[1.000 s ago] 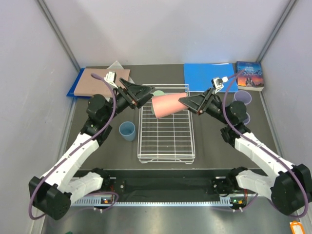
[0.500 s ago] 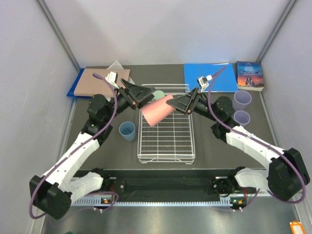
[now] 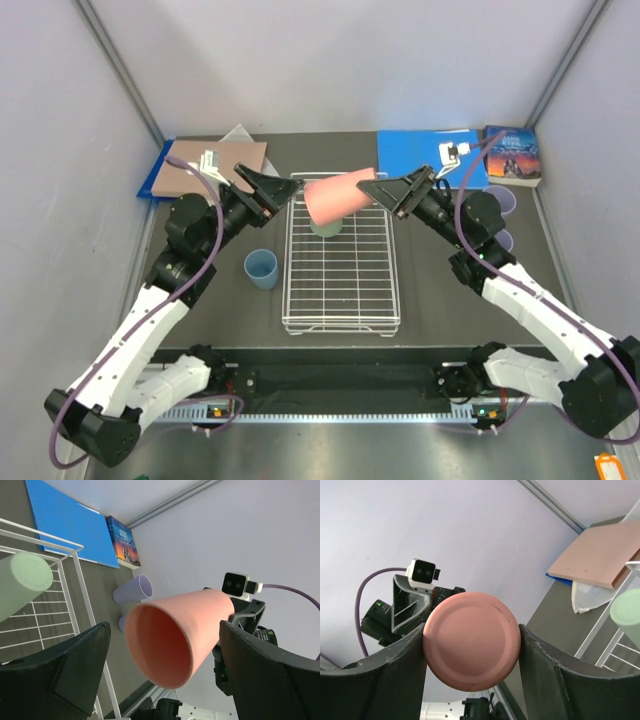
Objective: Unload the cups from the dish rack
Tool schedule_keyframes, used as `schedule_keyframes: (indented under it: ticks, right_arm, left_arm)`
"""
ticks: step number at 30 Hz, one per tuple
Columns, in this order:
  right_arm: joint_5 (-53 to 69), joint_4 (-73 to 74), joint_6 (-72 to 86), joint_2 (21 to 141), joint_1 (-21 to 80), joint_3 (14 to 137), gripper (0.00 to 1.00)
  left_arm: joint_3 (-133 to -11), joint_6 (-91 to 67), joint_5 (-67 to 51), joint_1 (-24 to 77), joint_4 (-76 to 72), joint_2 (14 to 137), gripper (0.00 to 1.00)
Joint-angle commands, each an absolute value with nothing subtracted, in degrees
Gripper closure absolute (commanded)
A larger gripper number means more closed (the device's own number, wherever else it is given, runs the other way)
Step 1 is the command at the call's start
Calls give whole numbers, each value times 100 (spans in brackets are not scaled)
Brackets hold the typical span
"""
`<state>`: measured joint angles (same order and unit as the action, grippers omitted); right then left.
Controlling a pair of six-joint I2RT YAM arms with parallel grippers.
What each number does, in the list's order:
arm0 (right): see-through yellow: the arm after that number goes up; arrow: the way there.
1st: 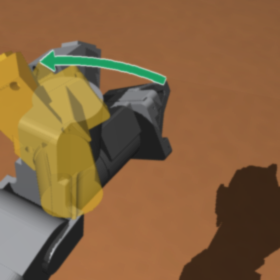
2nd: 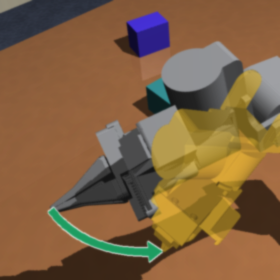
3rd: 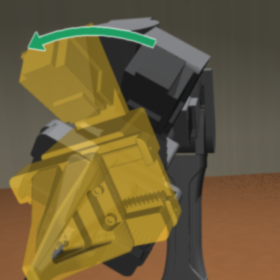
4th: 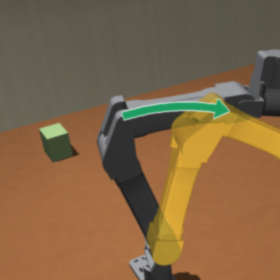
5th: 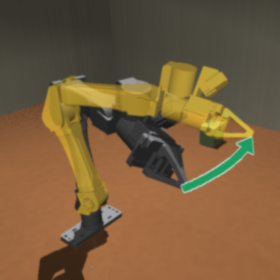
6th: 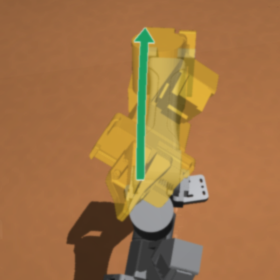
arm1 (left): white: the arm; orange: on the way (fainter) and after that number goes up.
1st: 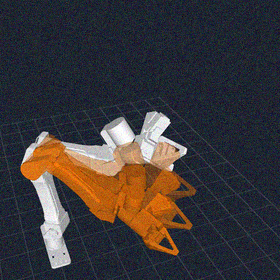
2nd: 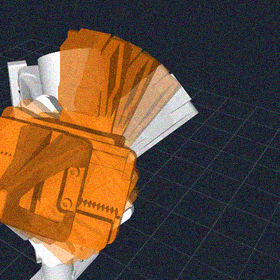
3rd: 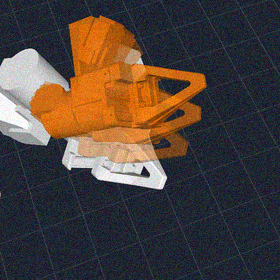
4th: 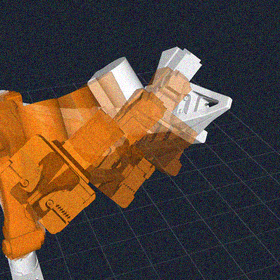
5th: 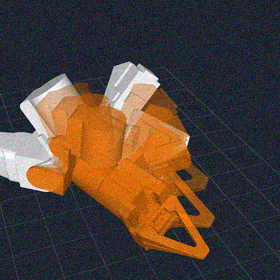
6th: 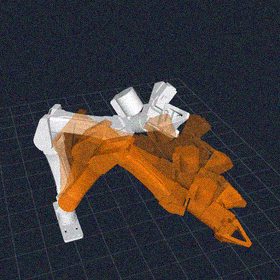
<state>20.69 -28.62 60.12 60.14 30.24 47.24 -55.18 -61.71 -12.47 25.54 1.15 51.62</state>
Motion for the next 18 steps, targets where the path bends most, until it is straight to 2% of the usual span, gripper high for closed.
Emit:
schedule_keyframes:
  ticks: [1, 12, 18]
  right_arm:
    - [1898, -3409, 6152, 6266, 3041, 4641, 100]
    - [2214, -4148, 6442, 6908, 3173, 4667, 100]
    - [2583, -4517, 6697, 7206, 3383, 4562, 100]
  left_arm:
    - [-5379, -6310, -1748, 2575, -631, 5299, 7]
    - [-4949, -7285, -2829, 2575, -2249, 5704, 7]
    - [-4939, -7321, -2874, 2575, -2347, 5774, 12]
